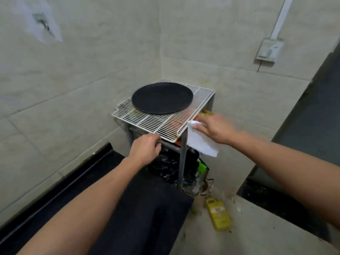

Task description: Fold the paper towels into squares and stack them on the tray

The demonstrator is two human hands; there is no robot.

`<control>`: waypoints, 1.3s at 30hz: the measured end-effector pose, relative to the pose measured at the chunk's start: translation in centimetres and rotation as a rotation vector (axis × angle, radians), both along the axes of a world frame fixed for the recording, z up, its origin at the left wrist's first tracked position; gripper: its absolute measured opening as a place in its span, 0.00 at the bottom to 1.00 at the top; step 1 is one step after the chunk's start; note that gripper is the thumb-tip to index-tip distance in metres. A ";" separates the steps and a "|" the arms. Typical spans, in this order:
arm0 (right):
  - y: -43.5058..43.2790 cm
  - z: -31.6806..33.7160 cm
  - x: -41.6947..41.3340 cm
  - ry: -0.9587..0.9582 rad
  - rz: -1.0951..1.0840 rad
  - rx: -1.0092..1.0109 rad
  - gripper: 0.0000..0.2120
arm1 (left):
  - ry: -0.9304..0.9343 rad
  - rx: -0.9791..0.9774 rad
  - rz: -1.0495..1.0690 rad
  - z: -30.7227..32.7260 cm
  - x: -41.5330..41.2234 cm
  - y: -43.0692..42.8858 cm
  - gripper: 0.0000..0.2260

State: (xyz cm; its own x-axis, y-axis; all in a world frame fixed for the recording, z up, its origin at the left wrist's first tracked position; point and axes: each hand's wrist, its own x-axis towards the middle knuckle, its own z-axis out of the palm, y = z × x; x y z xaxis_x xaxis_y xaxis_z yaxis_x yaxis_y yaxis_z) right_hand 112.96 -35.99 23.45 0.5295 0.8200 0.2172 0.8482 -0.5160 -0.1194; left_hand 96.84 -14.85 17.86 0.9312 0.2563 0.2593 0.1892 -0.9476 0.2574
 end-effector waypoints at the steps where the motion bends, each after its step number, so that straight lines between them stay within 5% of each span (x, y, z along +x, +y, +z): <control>1: 0.9 0.8 1.4 -0.003 0.014 0.006 0.18 | -0.012 -0.010 0.014 0.7 1.2 0.9 0.07; 11: 13.2 5.7 14.3 -0.073 0.256 -0.116 0.13 | 0.046 -0.018 0.197 1.2 11.5 8.6 0.12; 21: 31.4 2.7 26.8 0.187 0.629 -0.341 0.09 | 0.127 -0.037 0.503 -1.2 21.5 14.9 0.13; 29: 43.0 -2.2 31.8 0.033 0.622 -0.468 0.13 | 0.133 -0.016 0.683 -3.6 24.9 16.5 0.15; 39: 46.9 -7.3 32.7 -0.174 0.696 -0.293 0.12 | 0.055 -0.017 0.739 -4.7 25.0 16.3 0.13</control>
State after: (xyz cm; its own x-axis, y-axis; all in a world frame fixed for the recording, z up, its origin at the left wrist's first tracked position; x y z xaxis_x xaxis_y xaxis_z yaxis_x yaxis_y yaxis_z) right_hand 145.71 10.90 16.16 -0.1510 0.9882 -0.0273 0.9827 0.1530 0.1046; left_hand 121.88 1.45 13.17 0.5260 0.8247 0.2078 0.7892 -0.5644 0.2423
